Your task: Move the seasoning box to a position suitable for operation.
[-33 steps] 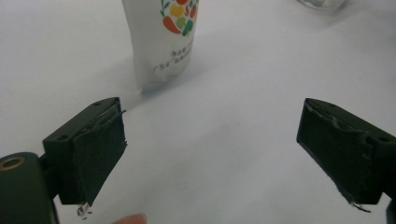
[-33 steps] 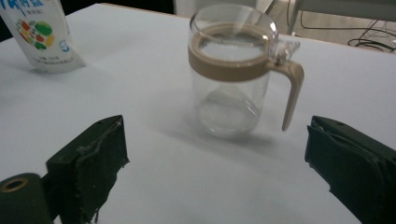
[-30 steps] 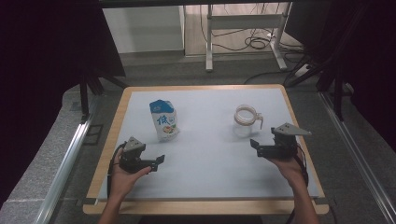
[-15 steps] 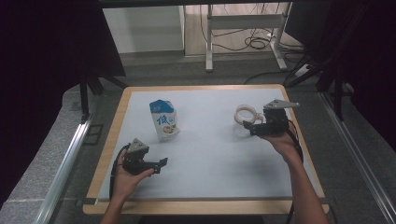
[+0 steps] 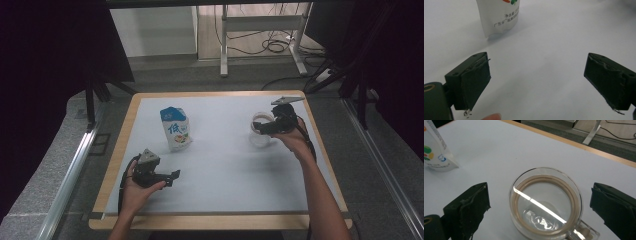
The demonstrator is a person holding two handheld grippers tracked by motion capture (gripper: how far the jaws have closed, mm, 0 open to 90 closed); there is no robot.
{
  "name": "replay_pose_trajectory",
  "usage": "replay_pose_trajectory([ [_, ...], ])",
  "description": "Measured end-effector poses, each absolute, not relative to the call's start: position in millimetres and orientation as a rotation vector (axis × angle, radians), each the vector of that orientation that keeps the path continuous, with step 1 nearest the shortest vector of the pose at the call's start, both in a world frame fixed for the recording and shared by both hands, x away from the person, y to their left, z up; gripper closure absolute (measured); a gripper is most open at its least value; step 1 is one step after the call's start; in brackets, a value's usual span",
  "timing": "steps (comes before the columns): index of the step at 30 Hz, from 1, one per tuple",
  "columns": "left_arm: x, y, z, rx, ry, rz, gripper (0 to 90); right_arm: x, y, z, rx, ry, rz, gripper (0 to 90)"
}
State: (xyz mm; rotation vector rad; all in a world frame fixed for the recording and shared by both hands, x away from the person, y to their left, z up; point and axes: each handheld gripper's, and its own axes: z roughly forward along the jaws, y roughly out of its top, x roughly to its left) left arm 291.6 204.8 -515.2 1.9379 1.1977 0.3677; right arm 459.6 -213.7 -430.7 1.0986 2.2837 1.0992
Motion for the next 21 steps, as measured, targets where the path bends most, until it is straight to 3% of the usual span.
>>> replay_pose_trajectory([
  [8,292,204,-517,1.942,1.200,0.370,6.7,478,-209,-455,1.111,2.372,1.022,2.8],
  [21,293,203,-519,1.949,1.210,0.371,6.5,485,-207,-466,1.052,2.414,0.964,7.4],
])
